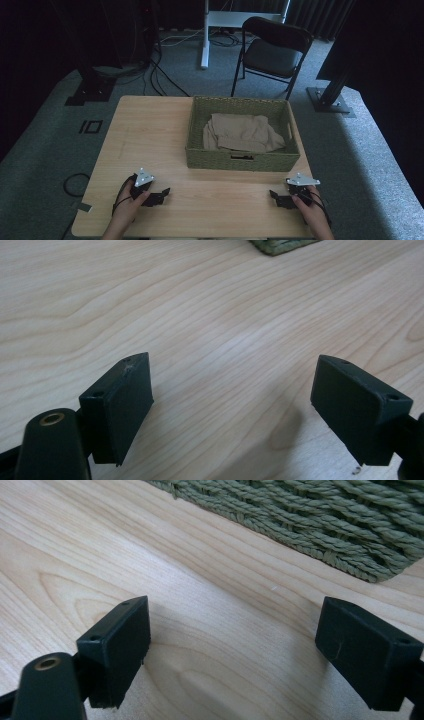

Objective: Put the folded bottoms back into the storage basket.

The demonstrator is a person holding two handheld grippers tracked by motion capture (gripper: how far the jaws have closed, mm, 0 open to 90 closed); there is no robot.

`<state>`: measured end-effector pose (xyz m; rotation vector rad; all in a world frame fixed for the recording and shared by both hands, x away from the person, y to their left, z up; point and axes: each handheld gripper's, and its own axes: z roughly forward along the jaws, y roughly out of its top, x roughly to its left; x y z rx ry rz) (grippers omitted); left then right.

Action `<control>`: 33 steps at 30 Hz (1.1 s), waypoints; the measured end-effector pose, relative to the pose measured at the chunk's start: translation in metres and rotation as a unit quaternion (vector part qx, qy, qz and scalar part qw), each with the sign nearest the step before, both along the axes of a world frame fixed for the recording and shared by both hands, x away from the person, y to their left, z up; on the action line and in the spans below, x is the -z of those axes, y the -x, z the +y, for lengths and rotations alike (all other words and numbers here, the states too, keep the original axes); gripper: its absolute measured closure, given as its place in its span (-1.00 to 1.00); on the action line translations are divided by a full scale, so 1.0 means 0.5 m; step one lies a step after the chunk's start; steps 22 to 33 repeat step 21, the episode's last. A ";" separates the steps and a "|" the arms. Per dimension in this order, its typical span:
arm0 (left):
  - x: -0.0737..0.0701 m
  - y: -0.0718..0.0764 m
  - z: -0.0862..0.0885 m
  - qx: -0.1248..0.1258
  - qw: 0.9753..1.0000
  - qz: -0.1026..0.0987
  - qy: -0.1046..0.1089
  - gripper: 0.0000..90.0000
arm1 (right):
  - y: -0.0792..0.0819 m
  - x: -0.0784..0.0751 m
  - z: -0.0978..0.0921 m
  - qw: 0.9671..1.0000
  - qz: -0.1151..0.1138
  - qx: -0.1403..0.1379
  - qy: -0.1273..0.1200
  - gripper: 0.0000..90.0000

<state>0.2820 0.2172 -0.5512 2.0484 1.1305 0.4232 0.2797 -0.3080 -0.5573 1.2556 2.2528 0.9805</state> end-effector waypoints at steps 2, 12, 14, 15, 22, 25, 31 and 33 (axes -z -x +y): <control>0.000 0.001 0.002 -0.005 1.000 0.002 -0.008 -0.60 | 0.000 0.000 0.000 1.000 0.000 0.000 0.000 -0.70; 0.003 -0.004 -0.004 -0.007 0.999 -0.001 -0.047 -0.70 | -0.001 0.000 0.000 1.000 0.001 0.006 0.001 -0.73; 0.003 -0.006 -0.004 -0.011 0.999 0.001 -0.048 -0.74 | -0.001 0.000 0.000 1.000 0.001 0.006 0.001 -0.73; 0.003 -0.007 -0.004 -0.013 0.999 0.001 -0.049 -0.76 | -0.001 0.000 -0.001 1.000 0.001 0.006 0.001 -0.73; 0.004 -0.007 -0.004 -0.014 0.999 0.001 -0.048 -0.76 | -0.001 0.000 -0.001 1.000 0.001 0.006 0.001 -0.73; 0.004 -0.007 -0.004 -0.014 0.999 0.001 -0.048 -0.76 | -0.001 0.000 -0.001 1.000 0.001 0.006 0.001 -0.73; 0.004 -0.007 -0.004 -0.014 0.999 0.001 -0.048 -0.76 | -0.001 0.000 -0.001 1.000 0.001 0.006 0.001 -0.73; 0.004 -0.007 -0.004 -0.014 0.999 0.001 -0.048 -0.76 | -0.001 0.000 -0.001 1.000 0.001 0.006 0.001 -0.73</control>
